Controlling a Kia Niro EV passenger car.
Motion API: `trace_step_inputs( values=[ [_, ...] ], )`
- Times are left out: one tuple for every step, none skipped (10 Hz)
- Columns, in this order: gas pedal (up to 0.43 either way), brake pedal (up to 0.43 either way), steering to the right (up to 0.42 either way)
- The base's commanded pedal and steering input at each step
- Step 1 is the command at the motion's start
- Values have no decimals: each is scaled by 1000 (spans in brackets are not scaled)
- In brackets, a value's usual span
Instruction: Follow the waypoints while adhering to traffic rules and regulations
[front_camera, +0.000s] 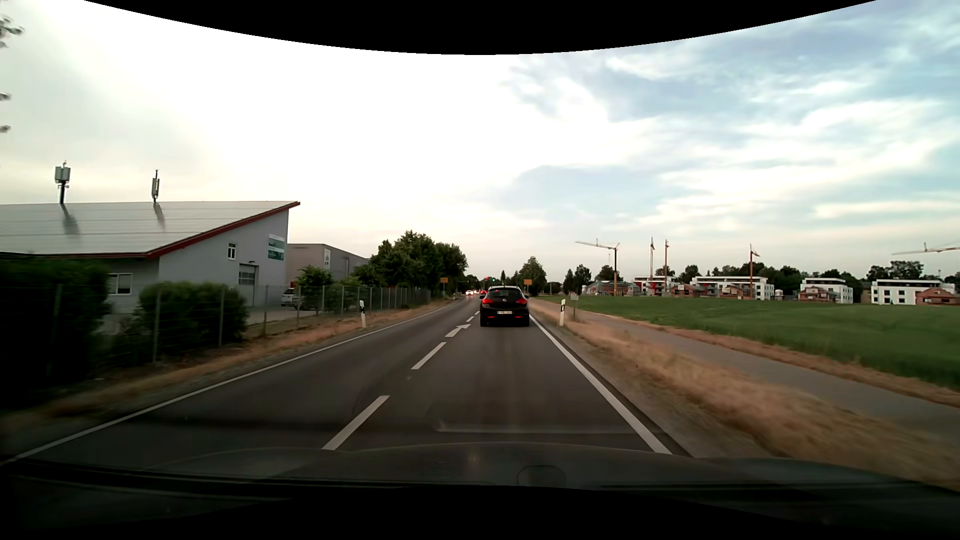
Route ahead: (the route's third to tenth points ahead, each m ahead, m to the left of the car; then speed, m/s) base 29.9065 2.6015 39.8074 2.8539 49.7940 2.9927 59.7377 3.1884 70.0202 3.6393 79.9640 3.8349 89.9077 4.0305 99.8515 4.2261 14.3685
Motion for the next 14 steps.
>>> trace_step_inputs(
  values=[
    [0, 165, 3],
    [0, 165, 3],
    [0, 159, 3],
    [0, 43, 3],
    [0, 12, 3],
    [0, 12, 3],
    [0, 12, 3],
    [0, 12, 3],
    [0, 12, 2],
    [0, 6, 1],
    [0, 6, 1],
    [47, 12, 1],
    [110, 6, 1],
    [110, 6, 1]
  ],
)
